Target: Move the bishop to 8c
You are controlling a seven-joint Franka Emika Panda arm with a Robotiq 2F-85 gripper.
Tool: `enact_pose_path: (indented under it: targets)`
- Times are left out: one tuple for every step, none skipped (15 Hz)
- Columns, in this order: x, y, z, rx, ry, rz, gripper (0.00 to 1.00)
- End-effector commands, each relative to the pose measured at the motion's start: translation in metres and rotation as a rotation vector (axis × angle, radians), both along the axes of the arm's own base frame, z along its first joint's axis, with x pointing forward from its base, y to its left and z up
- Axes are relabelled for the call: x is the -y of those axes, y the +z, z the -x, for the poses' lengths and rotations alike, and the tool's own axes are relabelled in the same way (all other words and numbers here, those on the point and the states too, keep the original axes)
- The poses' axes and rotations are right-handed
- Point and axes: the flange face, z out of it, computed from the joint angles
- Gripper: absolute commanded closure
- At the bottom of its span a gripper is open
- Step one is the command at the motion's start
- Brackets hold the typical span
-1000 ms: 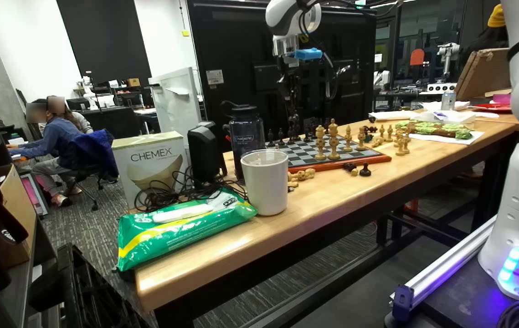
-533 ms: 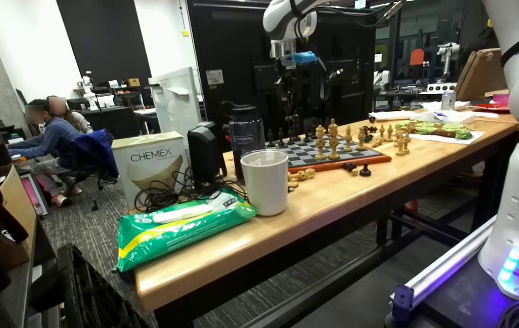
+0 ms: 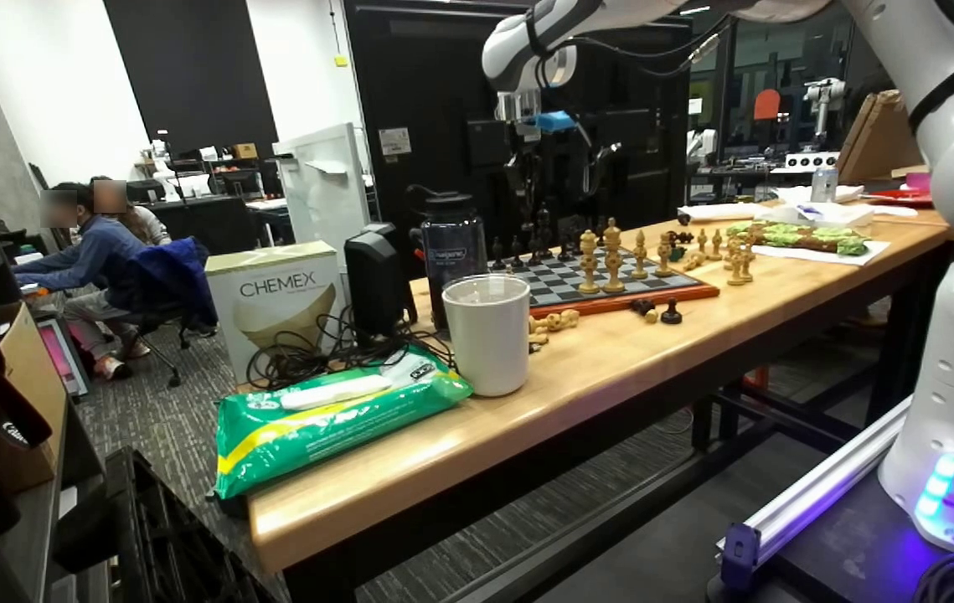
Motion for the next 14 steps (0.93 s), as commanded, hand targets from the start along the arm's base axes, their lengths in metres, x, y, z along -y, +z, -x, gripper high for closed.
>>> enact_pose_path:
  targets:
    - [0.002, 0.001, -0.009, -0.012, 0.018, -0.030, 0.95]
    - [0.003, -0.001, -0.010, -0.013, 0.017, -0.038, 0.95]
    - [0.003, -0.003, -0.011, -0.014, 0.017, -0.042, 0.95]
    - [0.004, -0.004, -0.013, -0.015, 0.017, -0.045, 0.95]
    - [0.004, -0.005, -0.014, -0.016, 0.019, -0.047, 0.95]
    - [0.005, -0.007, -0.014, -0.019, 0.022, -0.050, 0.95]
    - [0.006, -0.008, -0.015, -0.023, 0.024, -0.051, 0.95]
    - [0.007, -0.010, -0.015, -0.028, 0.027, -0.050, 0.95]
    - [0.008, -0.011, -0.015, -0.034, 0.028, -0.049, 0.95]
    - [0.009, -0.013, -0.015, -0.039, 0.029, -0.049, 0.95]
    - [0.010, -0.015, -0.016, -0.045, 0.030, -0.049, 0.95]
    - [0.010, -0.017, -0.016, -0.052, 0.032, -0.050, 0.95]
    - [0.011, -0.018, -0.015, -0.058, 0.032, -0.052, 0.95]
    - [0.011, -0.020, -0.015, -0.061, 0.033, -0.055, 0.95]
